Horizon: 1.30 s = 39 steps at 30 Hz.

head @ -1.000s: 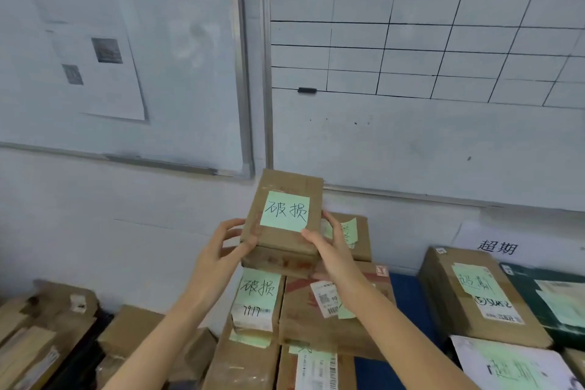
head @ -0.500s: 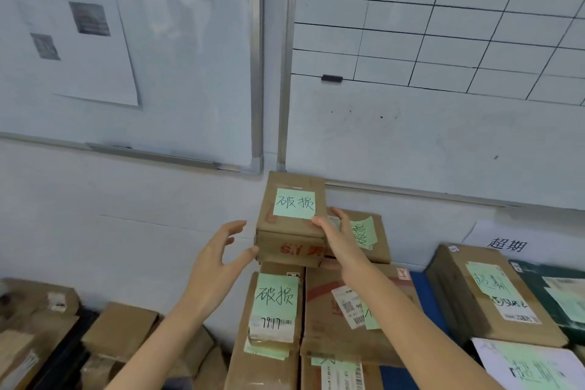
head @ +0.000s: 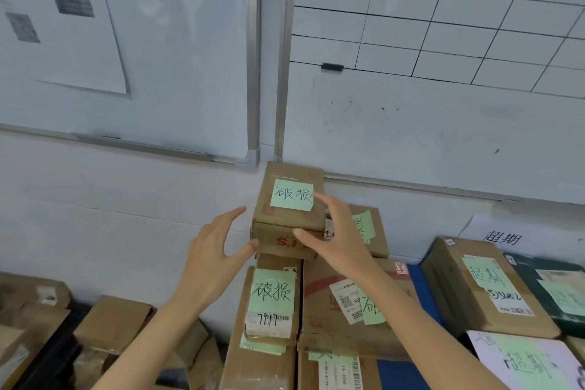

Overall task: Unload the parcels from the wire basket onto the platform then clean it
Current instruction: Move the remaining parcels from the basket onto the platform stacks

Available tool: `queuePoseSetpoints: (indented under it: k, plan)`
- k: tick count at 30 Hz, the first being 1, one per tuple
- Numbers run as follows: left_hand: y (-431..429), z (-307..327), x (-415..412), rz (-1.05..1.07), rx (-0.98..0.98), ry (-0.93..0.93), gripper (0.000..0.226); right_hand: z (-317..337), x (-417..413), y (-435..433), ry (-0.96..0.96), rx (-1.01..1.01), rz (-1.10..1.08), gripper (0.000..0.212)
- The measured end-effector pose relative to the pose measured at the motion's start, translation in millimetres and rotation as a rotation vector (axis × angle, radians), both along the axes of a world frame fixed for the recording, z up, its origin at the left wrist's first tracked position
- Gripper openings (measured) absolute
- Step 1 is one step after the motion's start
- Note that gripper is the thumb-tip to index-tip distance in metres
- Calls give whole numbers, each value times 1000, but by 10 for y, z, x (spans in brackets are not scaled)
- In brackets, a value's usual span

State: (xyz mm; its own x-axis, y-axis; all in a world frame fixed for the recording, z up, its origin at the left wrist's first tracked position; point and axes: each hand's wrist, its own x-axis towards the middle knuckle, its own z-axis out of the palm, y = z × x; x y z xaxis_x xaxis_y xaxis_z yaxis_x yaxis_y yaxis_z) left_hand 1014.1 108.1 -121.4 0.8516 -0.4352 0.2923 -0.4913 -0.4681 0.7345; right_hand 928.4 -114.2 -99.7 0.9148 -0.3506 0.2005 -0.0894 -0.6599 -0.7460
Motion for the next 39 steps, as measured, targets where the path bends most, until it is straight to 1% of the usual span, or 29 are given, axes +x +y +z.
queuePoseSetpoints:
  k: [2,3,11,17,22,27,30,33,36,39]
  plan:
    - [-21,25,-5,7,29,-49,73,-17,-8,4,31,-117,13,72]
    - [-30,37,-10,10,46,-81,74,-13,-13,7,35,-135,7,69]
    - [-195,212,-145,7,142,-318,69,68,-232,-36,4,-210,-23,67]
    - [-658,355,-504,-103,169,-378,70,147,-869,-357,60,-241,-134,57]
    - [-1215,418,-1058,-242,178,-444,69,204,-1700,-763,95,-291,-297,58]
    - [-1850,418,-1816,-377,181,-469,69,306,-2738,-1157,123,-448,-455,56]
    - [-2204,417,-2417,-458,183,-505,69,364,-3506,-1333,170,-490,-539,62]
    - [-2549,412,-3110,-553,157,-508,70,398,-4333,-1521,197,-506,-630,64]
    - [-2858,409,-3813,-600,153,-531,73,444,-5129,-1670,237,-510,-689,69]
    - [-3099,411,-4469,-642,166,-569,76,457,-5848,-1772,249,-524,-746,69]
